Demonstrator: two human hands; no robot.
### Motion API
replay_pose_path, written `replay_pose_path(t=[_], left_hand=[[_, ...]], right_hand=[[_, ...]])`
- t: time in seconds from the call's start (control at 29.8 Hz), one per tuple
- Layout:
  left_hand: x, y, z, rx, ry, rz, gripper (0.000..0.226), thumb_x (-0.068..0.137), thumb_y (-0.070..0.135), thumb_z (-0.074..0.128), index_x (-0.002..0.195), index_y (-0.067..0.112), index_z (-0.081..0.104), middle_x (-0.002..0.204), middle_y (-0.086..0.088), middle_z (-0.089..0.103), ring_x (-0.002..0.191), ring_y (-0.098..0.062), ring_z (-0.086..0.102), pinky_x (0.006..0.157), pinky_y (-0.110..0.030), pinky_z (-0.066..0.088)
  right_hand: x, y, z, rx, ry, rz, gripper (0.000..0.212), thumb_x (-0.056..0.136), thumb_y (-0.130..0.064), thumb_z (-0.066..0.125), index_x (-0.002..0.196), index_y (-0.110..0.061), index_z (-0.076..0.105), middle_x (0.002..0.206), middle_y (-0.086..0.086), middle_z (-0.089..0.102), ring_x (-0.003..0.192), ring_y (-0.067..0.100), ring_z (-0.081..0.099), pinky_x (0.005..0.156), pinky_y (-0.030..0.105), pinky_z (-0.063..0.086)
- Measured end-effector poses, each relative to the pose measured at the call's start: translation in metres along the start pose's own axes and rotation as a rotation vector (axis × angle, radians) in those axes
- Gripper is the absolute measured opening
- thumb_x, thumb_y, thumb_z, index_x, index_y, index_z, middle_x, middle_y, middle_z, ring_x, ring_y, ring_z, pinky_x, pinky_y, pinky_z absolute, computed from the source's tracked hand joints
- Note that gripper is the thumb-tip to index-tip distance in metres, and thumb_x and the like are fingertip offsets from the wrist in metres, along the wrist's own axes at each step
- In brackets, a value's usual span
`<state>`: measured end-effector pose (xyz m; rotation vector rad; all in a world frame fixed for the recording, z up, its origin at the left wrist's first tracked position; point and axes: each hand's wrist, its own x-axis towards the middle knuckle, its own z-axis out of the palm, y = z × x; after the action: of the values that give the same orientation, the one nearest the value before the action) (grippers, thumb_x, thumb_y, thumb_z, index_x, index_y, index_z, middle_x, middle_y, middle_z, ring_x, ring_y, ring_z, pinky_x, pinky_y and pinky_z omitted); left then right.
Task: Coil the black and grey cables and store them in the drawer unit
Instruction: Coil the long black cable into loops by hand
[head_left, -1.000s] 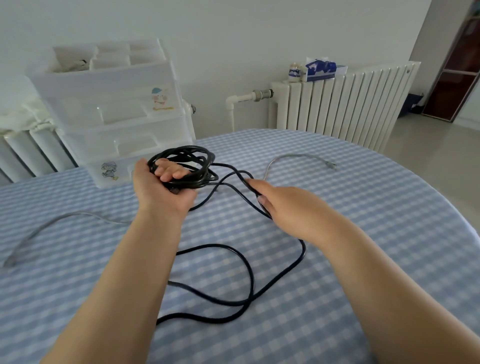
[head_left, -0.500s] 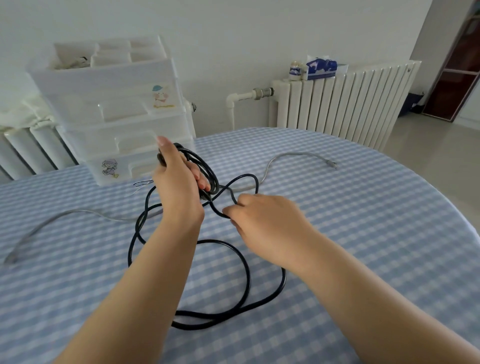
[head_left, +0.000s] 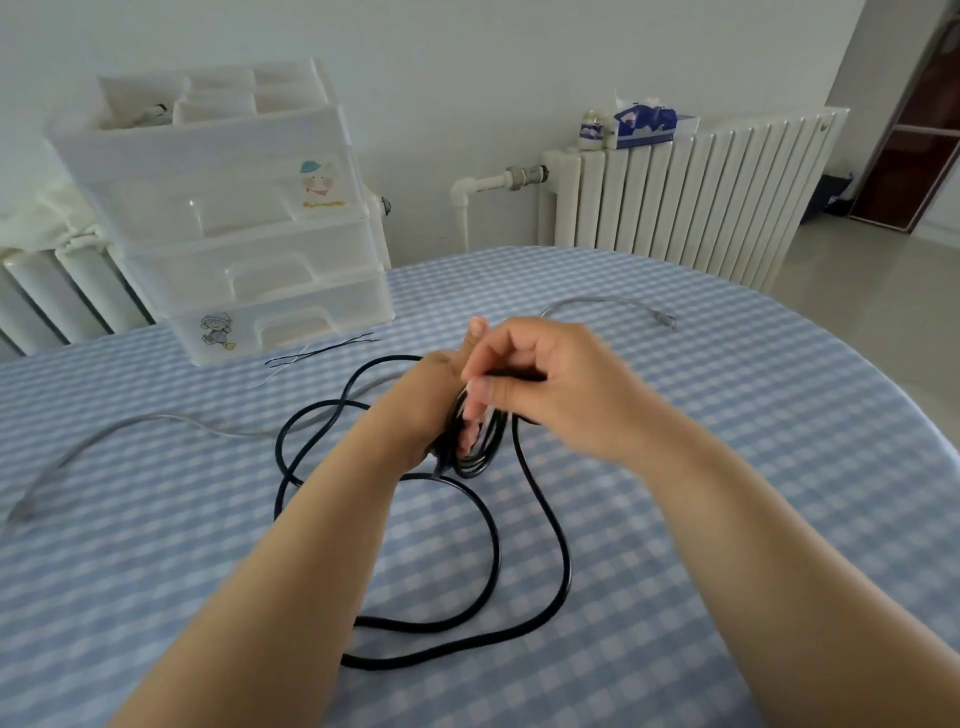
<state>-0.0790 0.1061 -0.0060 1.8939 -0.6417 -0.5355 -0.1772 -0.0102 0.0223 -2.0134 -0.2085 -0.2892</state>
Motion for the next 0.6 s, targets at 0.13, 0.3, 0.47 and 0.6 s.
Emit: replay_pose_path(t=[0.13,0.3,0.47,0.6], left_hand=[[-0.004,0.009,0.004,-0.109,-0.083,-0.001,0.072,0.079,0.077,0.014,0.066,0.012,0.042,0.046,-0.001,0.043,0.037,-0.015,0.040,0.043,-0.026,0.039],[-0.009,0.013,0.008,-0.131,-0.181,0.012,0.076,0.086,0.072,0.005,0.079,0.008,0.046,0.045,-0.002,0.038,0.036,-0.016,0.034,0.040,-0.026,0.032],[-0.011,0.014,0.008,-0.180,-0.244,0.015,0.073,0.086,0.072,0.008,0.076,0.011,0.048,0.045,-0.001,0.037,0.036,-0.015,0.031,0.038,-0.025,0.030],[-0.012,0.015,0.005,-0.184,-0.283,0.001,0.074,0.079,0.077,0.014,0.078,0.009,0.044,0.047,-0.002,0.033,0.037,-0.014,0.028,0.037,-0.023,0.031]], right_hand=[[0.007,0.013,-0.004,-0.015,0.204,0.057,0.001,0.088,-0.019,0.068,0.089,-0.018,0.067,0.074,-0.007,0.073,0.079,0.003,0.069,0.086,0.022,0.050],[0.012,0.026,-0.002,-0.093,0.344,0.110,0.008,0.087,-0.026,0.069,0.080,-0.029,0.065,0.080,-0.014,0.067,0.080,0.000,0.063,0.078,0.022,0.048],[0.013,0.032,-0.001,-0.229,0.355,0.139,0.010,0.091,-0.041,0.060,0.091,-0.031,0.058,0.097,-0.013,0.063,0.082,0.005,0.058,0.075,0.029,0.047],[0.011,0.033,-0.003,-0.345,0.350,0.122,0.017,0.093,-0.043,0.054,0.092,-0.027,0.050,0.080,-0.018,0.057,0.072,-0.001,0.053,0.067,0.029,0.045]])
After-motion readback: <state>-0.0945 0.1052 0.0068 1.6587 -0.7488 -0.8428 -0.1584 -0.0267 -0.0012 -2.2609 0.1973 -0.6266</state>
